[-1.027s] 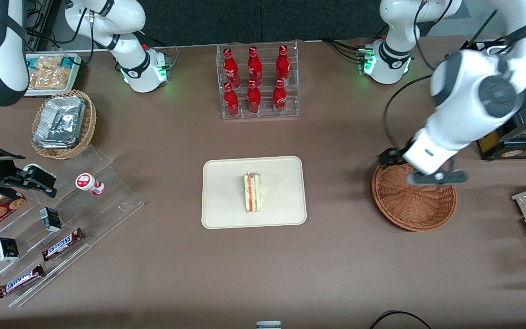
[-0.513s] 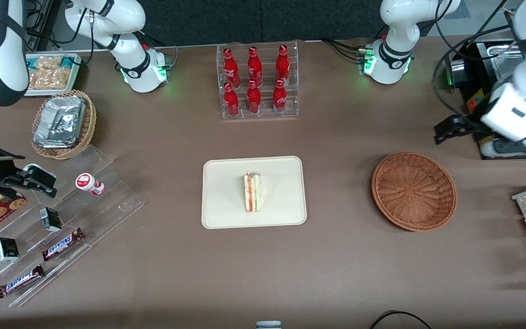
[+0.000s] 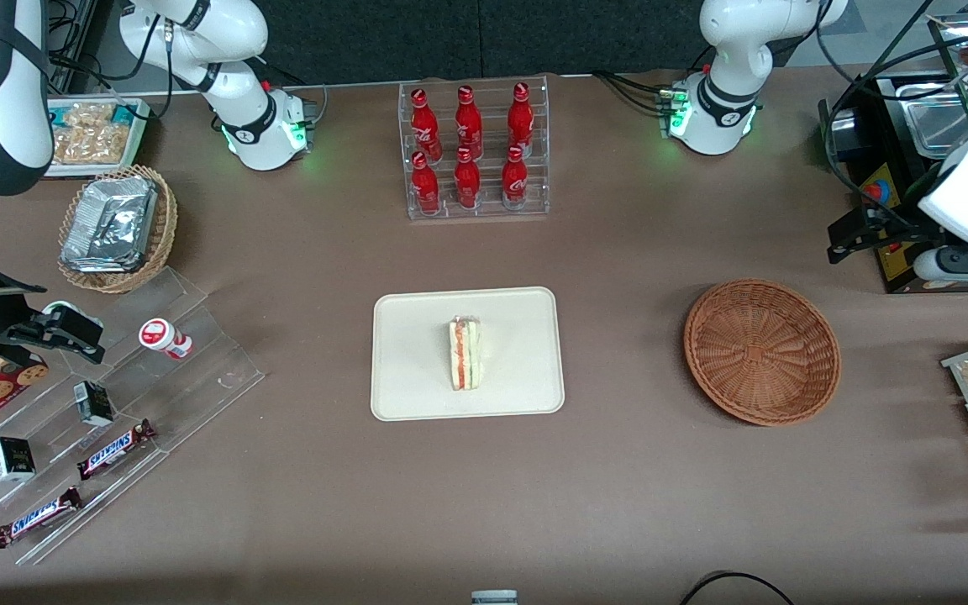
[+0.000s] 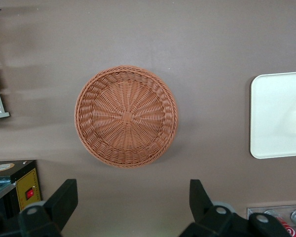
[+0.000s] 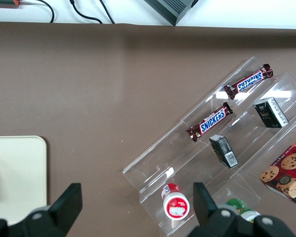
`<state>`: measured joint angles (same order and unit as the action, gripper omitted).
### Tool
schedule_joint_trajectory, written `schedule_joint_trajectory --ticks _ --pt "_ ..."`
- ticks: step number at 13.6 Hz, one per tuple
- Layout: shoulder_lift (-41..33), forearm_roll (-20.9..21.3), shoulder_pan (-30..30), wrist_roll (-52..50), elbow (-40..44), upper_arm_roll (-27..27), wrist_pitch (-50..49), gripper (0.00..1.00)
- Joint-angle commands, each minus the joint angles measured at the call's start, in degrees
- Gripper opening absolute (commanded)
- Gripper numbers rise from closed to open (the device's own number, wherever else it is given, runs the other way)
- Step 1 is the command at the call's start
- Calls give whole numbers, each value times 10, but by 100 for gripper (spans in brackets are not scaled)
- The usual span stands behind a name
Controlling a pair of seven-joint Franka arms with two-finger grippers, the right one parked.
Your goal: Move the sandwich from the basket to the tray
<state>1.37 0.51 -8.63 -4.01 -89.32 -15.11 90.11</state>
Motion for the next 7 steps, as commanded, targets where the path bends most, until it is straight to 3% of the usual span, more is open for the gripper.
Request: schedule_joint_trajectory --ticks 1,4,7 --pt "8 23 51 -32 20 25 -15 100" --pt "8 22 143 -29 25 123 -15 100" --pt "9 21 149 -31 25 129 -15 100"
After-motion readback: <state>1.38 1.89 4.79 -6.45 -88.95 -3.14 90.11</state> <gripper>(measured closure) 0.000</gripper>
